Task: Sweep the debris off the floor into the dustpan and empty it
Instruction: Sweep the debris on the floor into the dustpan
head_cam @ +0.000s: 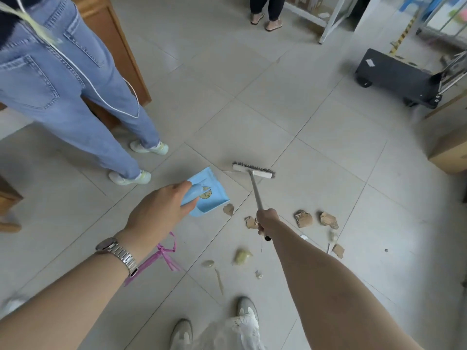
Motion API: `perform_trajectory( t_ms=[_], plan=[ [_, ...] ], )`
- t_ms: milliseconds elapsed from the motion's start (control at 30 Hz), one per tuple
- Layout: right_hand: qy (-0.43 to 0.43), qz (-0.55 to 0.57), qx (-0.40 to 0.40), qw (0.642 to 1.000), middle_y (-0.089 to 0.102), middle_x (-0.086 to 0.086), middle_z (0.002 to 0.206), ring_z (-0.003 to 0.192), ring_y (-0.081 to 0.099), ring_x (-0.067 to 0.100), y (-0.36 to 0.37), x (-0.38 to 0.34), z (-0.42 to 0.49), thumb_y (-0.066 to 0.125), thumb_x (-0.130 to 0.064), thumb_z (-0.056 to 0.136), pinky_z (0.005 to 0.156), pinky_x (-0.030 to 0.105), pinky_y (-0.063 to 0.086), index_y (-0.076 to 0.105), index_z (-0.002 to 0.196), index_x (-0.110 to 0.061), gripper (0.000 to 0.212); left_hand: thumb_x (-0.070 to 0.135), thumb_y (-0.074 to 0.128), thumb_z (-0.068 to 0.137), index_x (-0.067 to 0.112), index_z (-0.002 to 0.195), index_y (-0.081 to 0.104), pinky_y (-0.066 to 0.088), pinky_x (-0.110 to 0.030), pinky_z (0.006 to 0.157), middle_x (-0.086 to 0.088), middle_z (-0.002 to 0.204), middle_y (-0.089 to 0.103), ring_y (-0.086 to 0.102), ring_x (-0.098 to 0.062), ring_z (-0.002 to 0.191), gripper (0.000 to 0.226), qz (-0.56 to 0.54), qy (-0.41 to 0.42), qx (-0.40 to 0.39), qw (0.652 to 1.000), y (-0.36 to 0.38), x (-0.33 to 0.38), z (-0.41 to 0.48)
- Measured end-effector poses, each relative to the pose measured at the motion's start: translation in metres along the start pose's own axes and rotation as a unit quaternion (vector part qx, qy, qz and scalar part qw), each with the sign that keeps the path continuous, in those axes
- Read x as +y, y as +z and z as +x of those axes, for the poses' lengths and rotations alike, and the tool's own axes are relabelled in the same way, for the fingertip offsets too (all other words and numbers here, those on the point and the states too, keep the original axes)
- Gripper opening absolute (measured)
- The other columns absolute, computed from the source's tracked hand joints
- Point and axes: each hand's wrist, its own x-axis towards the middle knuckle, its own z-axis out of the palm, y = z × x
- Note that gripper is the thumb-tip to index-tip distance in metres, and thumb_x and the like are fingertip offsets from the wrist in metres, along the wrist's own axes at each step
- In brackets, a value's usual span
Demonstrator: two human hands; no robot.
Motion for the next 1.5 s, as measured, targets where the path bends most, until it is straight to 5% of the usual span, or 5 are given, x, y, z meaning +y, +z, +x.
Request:
perform_trajectory(
  t_ms=[333, 767, 1033, 1167, 1500],
  plan=[
    [-0.017, -0.119, -0.033, 0.992, 0.047, 0.013, 0.055, 0.045, 0.045, 0.021, -0.025, -0.032, 0.087, 0.031, 0.001, 0.091, 0.046, 0.024, 0.034, 0.045, 0.087, 0.000, 0.015, 0.028, 0.070, 0.080, 0.011, 0.081, 0.054, 0.032, -0.027, 0.036, -0.005, 0.057, 0.056, 0.048, -0.030, 0.040, 0.023, 0.061, 0.007, -0.004, 0.998, 0.049, 0.032, 0.011],
    [0.110, -0.158, -0.048, 0.980, 0.036, 0.007, 0.056, 0.044, 0.030, 0.016, -0.057, 0.158, 0.024, 0.033, -0.027, 0.096, 0.047, 0.021, 0.030, 0.045, 0.080, -0.007, 0.028, 0.027, 0.080, 0.070, 0.013, 0.086, 0.063, 0.015, -0.017, 0.035, -0.002, 0.049, 0.054, 0.039, -0.022, 0.030, 0.027, 0.111, -0.007, -0.023, 0.993, 0.034, 0.022, -0.084],
    [0.102, -0.206, -0.054, 0.972, 0.036, 0.008, 0.054, 0.043, 0.028, 0.015, -0.025, 0.253, -0.074, 0.026, -0.009, 0.092, 0.047, 0.020, 0.027, 0.044, 0.081, -0.003, 0.022, 0.034, 0.054, 0.092, 0.010, 0.101, 0.056, 0.020, -0.024, 0.037, 0.004, 0.054, 0.030, 0.041, -0.025, 0.048, 0.026, 0.110, -0.030, -0.022, 0.993, 0.033, 0.017, -0.179],
    [0.053, -0.208, -0.033, 0.976, 0.039, 0.008, 0.055, 0.045, 0.032, 0.016, -0.001, 0.262, -0.101, 0.032, -0.004, 0.091, 0.043, 0.021, 0.027, 0.048, 0.092, 0.000, 0.017, 0.041, 0.043, 0.096, 0.013, 0.116, 0.054, 0.030, -0.028, 0.047, -0.006, 0.085, 0.063, 0.042, -0.024, 0.058, 0.036, 0.118, -0.033, -0.043, 0.992, 0.030, 0.018, -0.223],
    [-0.092, -0.317, 0.024, 0.944, 0.049, 0.010, 0.060, 0.044, 0.045, 0.020, 0.028, 0.225, -0.159, 0.034, -0.006, 0.087, 0.041, 0.020, 0.036, 0.053, 0.106, -0.003, 0.027, 0.041, 0.041, 0.097, 0.012, 0.112, 0.052, 0.034, -0.030, 0.053, -0.007, 0.092, 0.064, 0.049, -0.029, 0.065, 0.035, 0.062, -0.083, -0.056, 0.993, 0.013, 0.002, -0.326]
  ],
)
